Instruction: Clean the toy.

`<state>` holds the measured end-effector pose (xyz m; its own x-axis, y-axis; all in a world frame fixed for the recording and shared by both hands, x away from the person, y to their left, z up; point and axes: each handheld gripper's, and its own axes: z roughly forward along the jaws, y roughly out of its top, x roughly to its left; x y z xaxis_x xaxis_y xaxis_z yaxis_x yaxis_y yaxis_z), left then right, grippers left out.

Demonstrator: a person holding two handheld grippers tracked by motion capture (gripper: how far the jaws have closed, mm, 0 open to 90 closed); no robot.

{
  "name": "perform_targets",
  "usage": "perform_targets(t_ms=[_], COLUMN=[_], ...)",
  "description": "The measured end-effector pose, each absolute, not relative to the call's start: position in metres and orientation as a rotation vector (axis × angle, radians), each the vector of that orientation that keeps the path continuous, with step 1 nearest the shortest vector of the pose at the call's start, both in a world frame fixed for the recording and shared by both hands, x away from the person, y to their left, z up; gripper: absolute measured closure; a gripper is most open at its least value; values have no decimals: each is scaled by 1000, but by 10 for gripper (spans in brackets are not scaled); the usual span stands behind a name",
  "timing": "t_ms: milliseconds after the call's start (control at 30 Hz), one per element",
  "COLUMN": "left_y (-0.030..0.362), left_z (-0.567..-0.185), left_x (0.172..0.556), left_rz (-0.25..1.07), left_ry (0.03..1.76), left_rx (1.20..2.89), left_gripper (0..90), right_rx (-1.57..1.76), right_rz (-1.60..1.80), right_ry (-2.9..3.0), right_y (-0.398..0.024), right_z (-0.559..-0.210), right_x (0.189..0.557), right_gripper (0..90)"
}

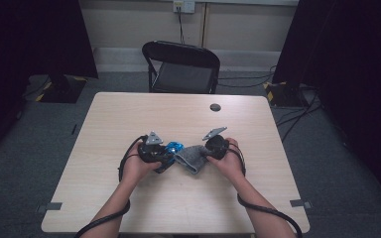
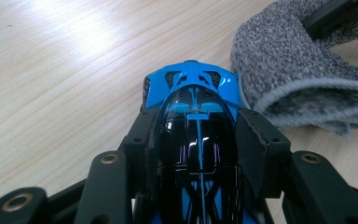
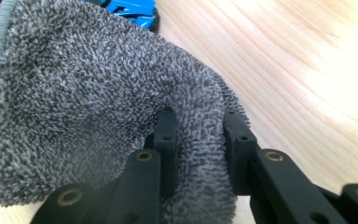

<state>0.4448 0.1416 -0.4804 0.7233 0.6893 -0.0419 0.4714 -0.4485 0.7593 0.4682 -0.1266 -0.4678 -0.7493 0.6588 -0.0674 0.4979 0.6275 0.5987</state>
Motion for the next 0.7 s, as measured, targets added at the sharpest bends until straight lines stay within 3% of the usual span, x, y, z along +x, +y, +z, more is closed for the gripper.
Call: perform_targets(t_ms=[700], left_y=[141], left_z=[-479], left_x=[444], left_rz=[351], left_ry=[885], left_rx=[2135], left_gripper=[517], right_rx=[1123], right_rz=[859], right_ry=[2445], right_y=[-163], right_z=[-466], right_x=[481], right_gripper=[709])
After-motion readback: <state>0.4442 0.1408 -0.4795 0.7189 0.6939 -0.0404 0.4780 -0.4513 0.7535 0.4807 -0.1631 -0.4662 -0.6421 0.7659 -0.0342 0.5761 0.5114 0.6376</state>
